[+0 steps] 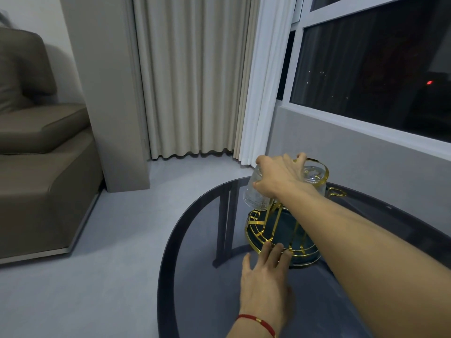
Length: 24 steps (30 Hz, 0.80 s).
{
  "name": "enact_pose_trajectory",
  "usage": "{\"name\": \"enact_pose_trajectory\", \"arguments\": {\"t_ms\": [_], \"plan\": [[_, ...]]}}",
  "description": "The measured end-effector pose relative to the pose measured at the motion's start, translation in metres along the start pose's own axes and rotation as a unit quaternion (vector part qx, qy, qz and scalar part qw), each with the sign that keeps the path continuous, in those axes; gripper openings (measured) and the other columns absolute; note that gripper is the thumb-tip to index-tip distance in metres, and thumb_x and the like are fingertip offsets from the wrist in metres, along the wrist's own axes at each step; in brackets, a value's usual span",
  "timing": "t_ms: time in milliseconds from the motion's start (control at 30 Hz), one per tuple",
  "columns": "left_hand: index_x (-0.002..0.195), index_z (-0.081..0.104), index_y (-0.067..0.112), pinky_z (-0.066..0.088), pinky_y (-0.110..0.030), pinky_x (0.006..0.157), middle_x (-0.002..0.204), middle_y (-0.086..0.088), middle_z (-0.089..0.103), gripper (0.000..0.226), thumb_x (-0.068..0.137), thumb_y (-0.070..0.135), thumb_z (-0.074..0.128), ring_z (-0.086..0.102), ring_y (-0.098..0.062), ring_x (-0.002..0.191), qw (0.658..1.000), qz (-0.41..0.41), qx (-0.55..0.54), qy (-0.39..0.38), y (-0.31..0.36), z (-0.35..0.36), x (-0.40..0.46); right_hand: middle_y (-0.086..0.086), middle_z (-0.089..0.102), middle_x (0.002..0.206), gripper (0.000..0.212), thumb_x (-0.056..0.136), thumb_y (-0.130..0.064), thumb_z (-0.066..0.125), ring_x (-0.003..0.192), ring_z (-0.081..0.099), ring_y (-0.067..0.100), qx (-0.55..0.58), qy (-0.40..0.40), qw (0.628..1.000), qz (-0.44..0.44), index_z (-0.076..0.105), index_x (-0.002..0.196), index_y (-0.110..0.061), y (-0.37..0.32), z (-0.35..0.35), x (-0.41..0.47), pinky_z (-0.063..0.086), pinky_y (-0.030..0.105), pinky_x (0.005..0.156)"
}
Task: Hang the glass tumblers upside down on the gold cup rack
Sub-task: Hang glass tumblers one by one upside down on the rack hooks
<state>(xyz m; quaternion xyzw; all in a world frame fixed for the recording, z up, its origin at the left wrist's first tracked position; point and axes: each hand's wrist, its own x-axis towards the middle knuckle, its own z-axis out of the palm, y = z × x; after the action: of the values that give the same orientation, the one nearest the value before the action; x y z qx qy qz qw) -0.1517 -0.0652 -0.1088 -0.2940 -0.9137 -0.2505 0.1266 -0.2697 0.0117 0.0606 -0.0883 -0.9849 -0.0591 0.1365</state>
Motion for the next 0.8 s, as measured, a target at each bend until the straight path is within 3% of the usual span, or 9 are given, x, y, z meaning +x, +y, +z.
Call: {"name": "enact_pose_trajectory", "arguments": {"t_ms": [167,333,400,500,567,633,733,800], "plan": [[0.152,0.033,0.023,0.012,-0.060,0.119,0.166,0.004,0.023,0.066,0.090,0.013,0.056,0.007,-0.018,0.155,0.997,-0.013,0.018,-0.071,0.001,-0.007,0.003,0.002,0.069,0.116,0.045,0.092,-0.034,0.065,0.124,0.055,0.029,-0.012,-0.016,1.000,-0.010,0.061,0.137,-0.030,0.000,-0.003,-0.004,0.016,0.062,0.115],[0.154,0.027,0.023,0.018,-0.057,0.118,0.167,-0.001,0.022,0.072,0.087,0.016,0.054,0.007,-0.023,0.155,0.997,-0.027,0.034,-0.064,0.015,-0.011,-0.002,0.002,0.063,0.138,0.046,0.096,-0.035,0.057,0.137,0.049,0.025,0.116,0.106,0.987,-0.043,0.060,0.141,-0.028,0.017,-0.005,-0.048,0.008,0.059,0.123],[0.156,0.022,0.023,0.021,-0.051,0.118,0.166,-0.002,0.021,0.075,0.087,0.019,0.051,0.007,-0.025,0.155,0.998,-0.025,0.023,-0.049,0.028,-0.014,-0.005,-0.003,0.063,0.134,0.042,0.092,-0.025,0.062,0.133,0.049,0.020,0.175,0.162,0.970,-0.052,0.063,0.134,-0.029,0.032,-0.007,-0.081,0.016,0.051,0.120],[0.149,0.034,0.023,0.032,-0.044,0.111,0.157,-0.002,0.035,0.069,0.082,0.022,0.052,0.022,-0.029,0.149,1.000,-0.005,-0.018,-0.012,0.059,-0.020,-0.008,-0.006,0.064,0.125,0.039,0.088,-0.010,0.065,0.125,0.052,0.016,0.268,0.206,0.941,-0.014,0.069,0.122,-0.028,0.063,-0.013,-0.136,0.024,0.037,0.107],[0.143,0.039,0.023,0.038,-0.042,0.105,0.149,-0.001,0.040,0.065,0.081,0.026,0.055,0.031,-0.027,0.142,0.999,0.013,-0.040,-0.008,0.081,-0.022,-0.013,-0.007,0.065,0.122,0.037,0.088,-0.005,0.064,0.122,0.054,0.017,0.301,0.203,0.932,0.020,0.071,0.118,-0.026,0.086,-0.015,-0.172,0.032,0.039,0.105],[0.149,0.034,0.021,0.036,-0.043,0.110,0.154,-0.002,0.035,0.070,0.084,0.030,0.059,0.027,-0.024,0.145,0.997,0.024,-0.071,-0.029,0.101,-0.019,-0.020,-0.004,0.068,0.120,0.037,0.086,0.001,0.065,0.120,0.059,0.019,0.326,0.209,0.921,0.045,0.074,0.115,-0.022,0.112,-0.017,-0.208,0.042,0.044,0.104],[0.157,0.023,0.021,0.027,-0.040,0.119,0.163,0.001,0.026,0.077,0.091,0.034,0.060,0.017,-0.015,0.151,0.986,0.038,-0.148,-0.062,0.119,-0.015,-0.026,-0.005,0.070,0.112,0.037,0.084,0.006,0.066,0.109,0.065,0.021,0.349,0.243,0.900,0.093,0.076,0.109,-0.019,0.148,-0.018,-0.254,0.043,0.028,0.092],[0.159,0.018,0.023,0.023,-0.037,0.122,0.166,0.004,0.021,0.077,0.094,0.036,0.059,0.012,-0.010,0.152,0.979,0.056,-0.181,-0.080,0.134,-0.013,-0.031,-0.006,0.070,0.108,0.037,0.083,0.008,0.065,0.104,0.067,0.021,0.349,0.253,0.894,0.125,0.076,0.106,-0.020,0.170,-0.018,-0.284,0.044,0.028,0.088]]}}
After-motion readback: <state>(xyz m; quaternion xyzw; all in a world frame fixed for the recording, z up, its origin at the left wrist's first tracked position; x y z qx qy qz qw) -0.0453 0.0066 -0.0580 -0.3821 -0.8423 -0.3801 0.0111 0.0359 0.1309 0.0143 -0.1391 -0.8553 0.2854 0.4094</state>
